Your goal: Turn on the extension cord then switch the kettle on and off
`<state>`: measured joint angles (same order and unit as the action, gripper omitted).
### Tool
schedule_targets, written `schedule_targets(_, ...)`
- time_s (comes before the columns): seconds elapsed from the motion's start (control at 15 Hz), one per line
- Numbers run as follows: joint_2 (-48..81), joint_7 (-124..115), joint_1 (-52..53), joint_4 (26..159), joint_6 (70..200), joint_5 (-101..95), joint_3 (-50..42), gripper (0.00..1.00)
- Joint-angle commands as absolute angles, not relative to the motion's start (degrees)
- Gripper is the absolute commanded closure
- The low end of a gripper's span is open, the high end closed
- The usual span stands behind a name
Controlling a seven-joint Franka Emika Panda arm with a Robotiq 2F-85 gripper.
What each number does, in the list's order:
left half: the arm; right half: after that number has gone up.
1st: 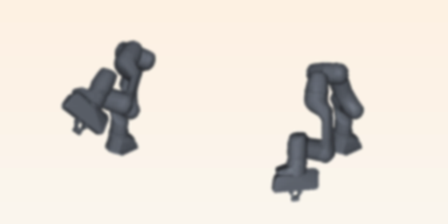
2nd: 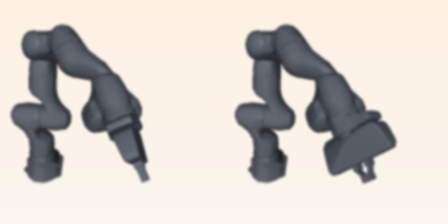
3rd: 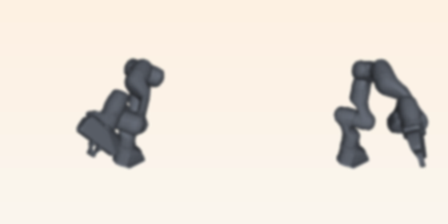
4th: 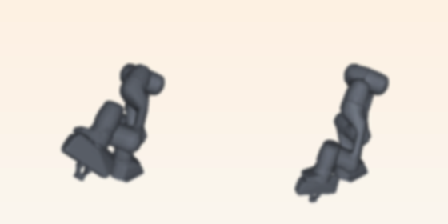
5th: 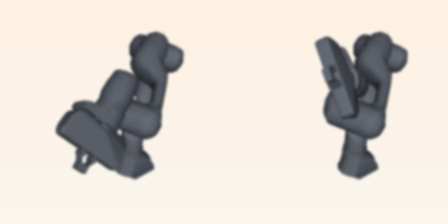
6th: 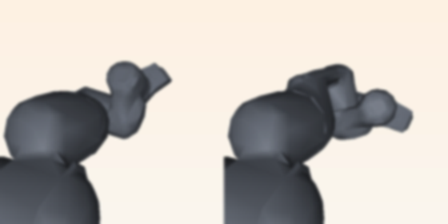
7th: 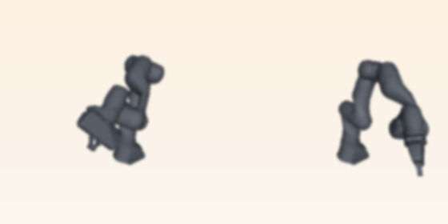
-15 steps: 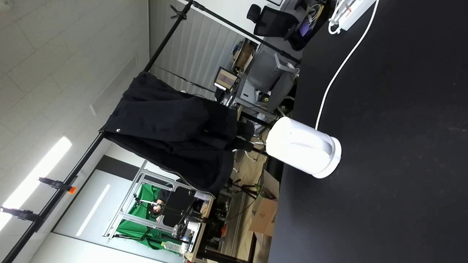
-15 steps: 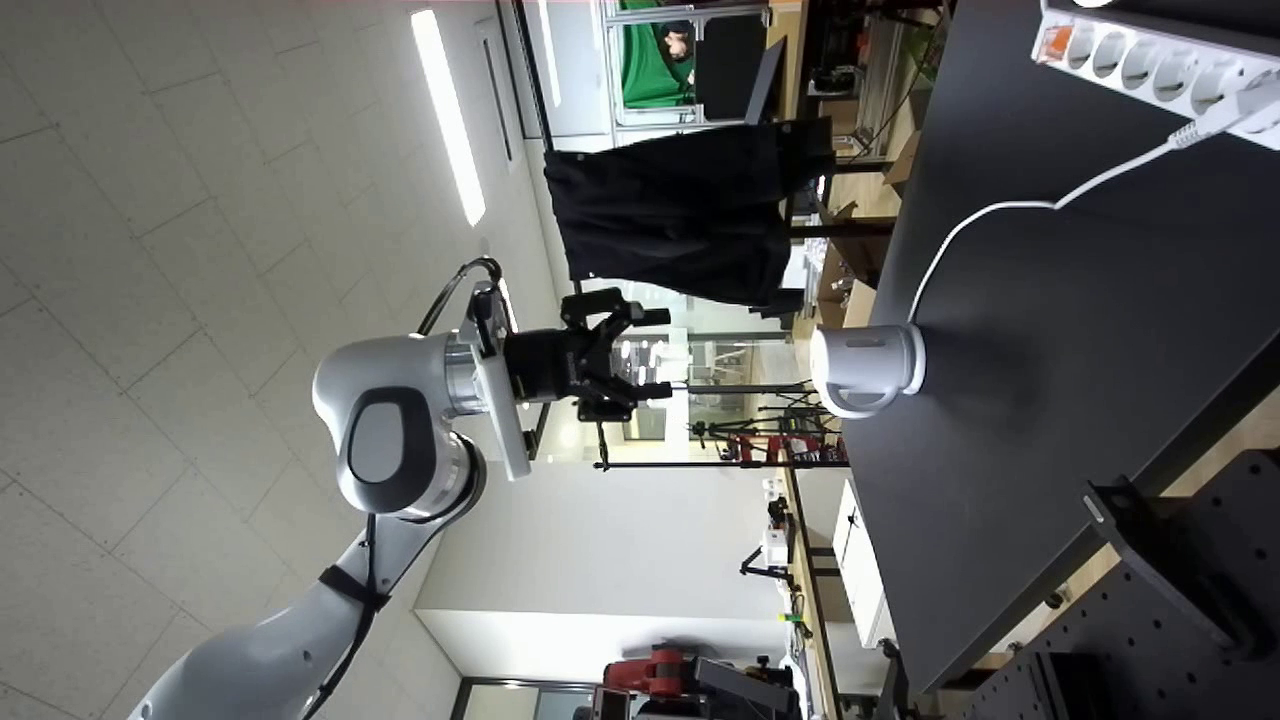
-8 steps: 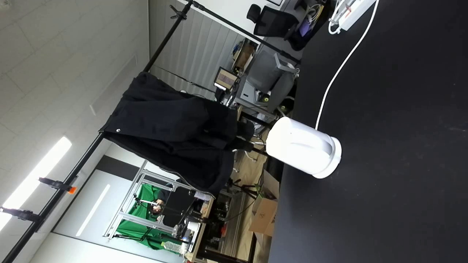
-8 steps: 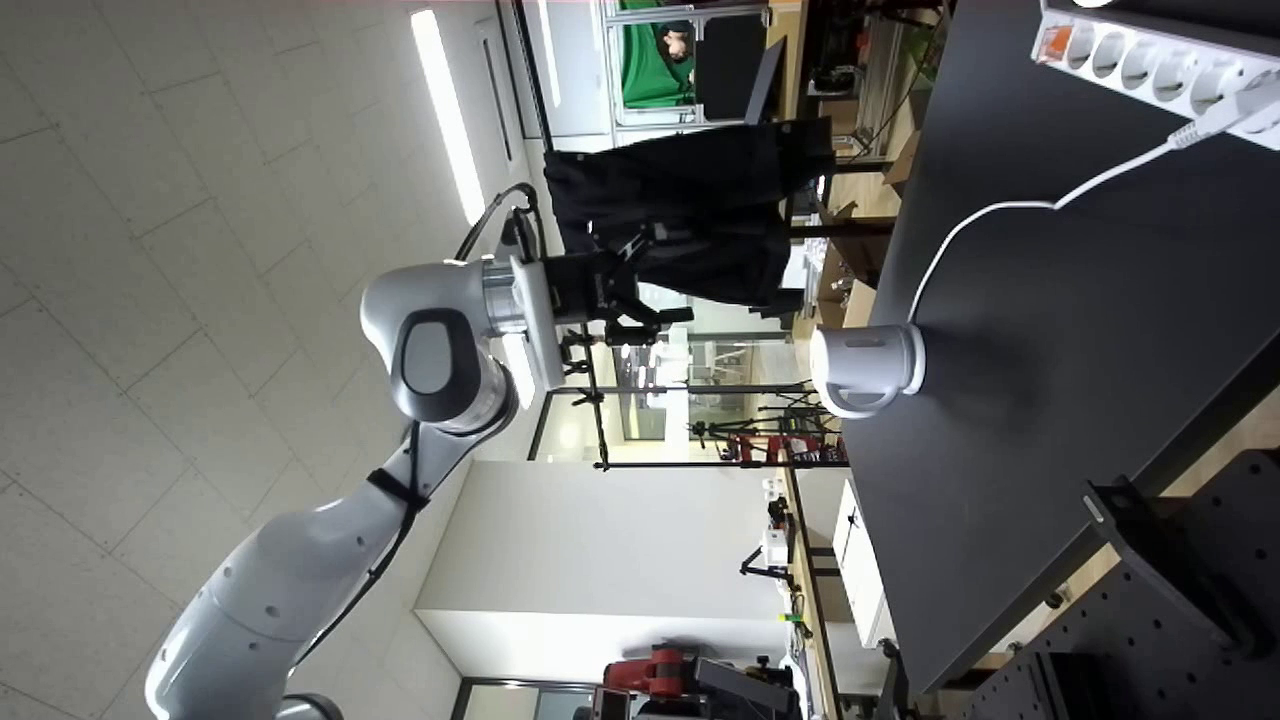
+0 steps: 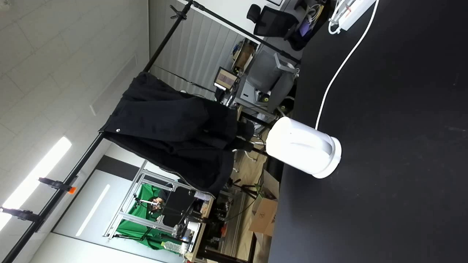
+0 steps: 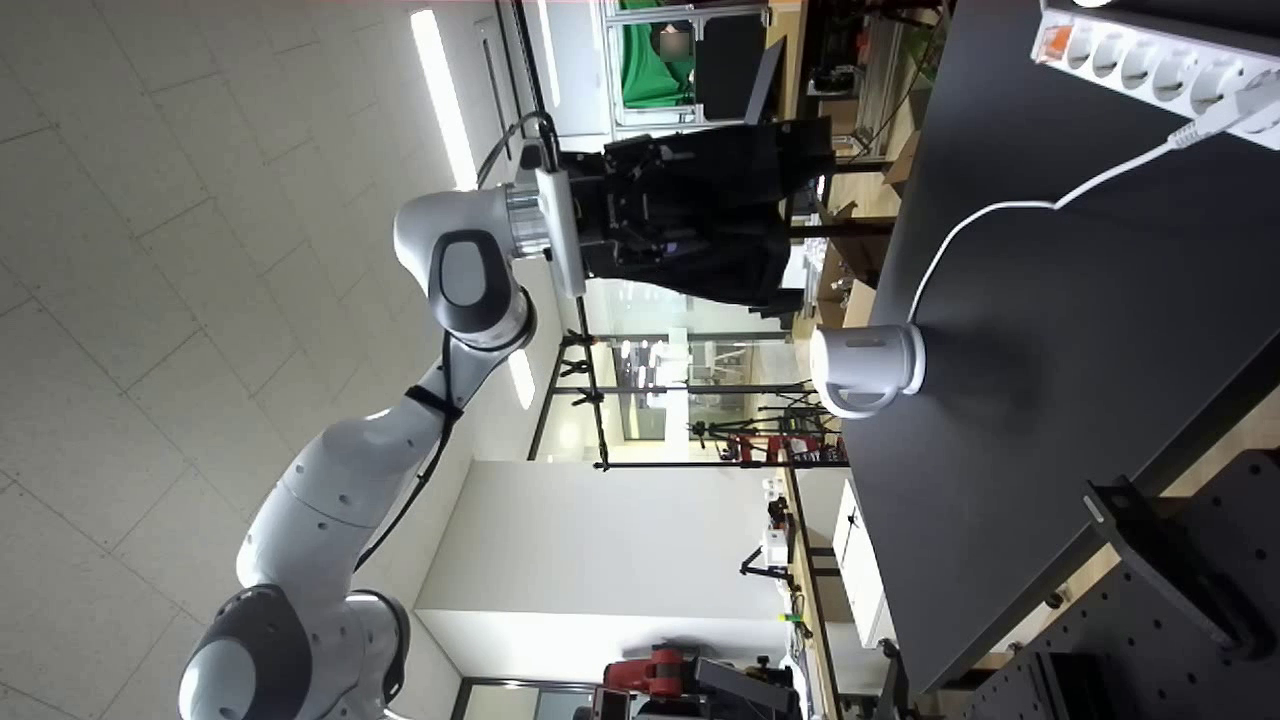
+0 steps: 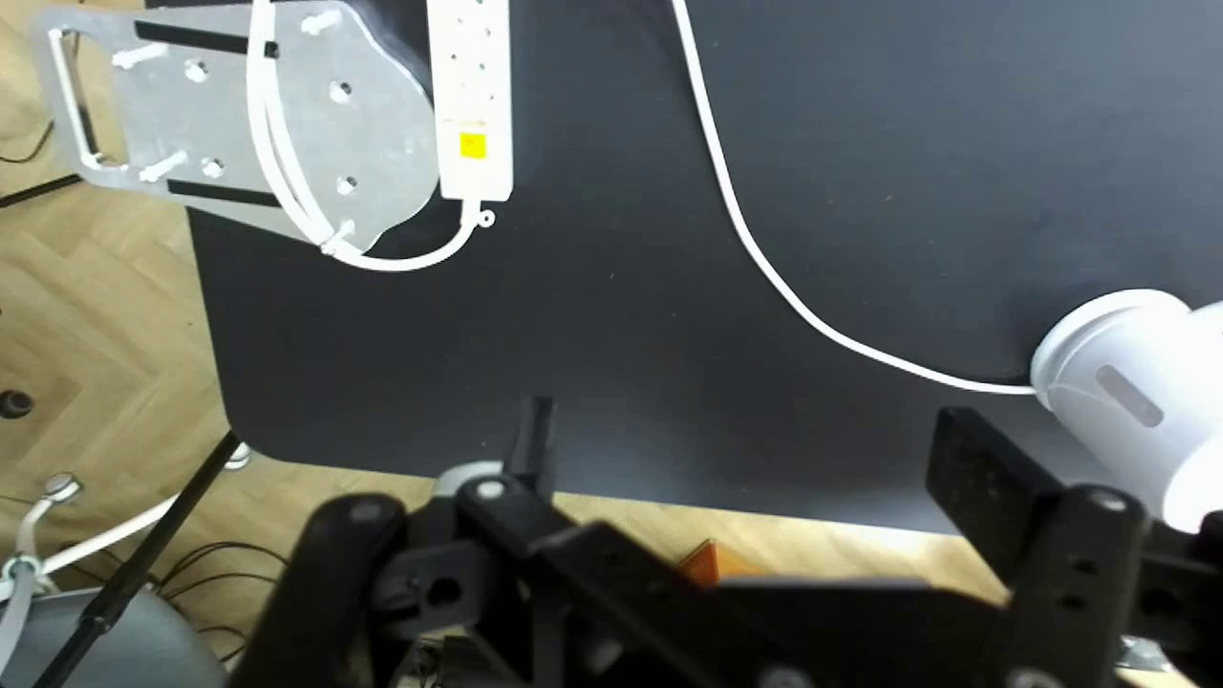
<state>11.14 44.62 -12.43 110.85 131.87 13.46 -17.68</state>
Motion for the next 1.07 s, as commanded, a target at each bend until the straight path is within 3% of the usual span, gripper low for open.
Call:
schedule_targets(0.0, 18.39, 40.99, -17.13, 98.71, 127.15, 13.28, -15.42, 0.00)
schedule_targets(0.07, 14.27, 43.15, -16.99, 105.50, 130.49, 12.59, -14.24, 0.00)
schedule_targets(0.8, 15.37, 43.44, -18.22, 104.58, 130.32, 12.63, -12.84, 0.00)
schedule_targets(1.0, 23.63, 42.82, -19.92, 95.73, 131.45, 13.12, -12.72, 0.00)
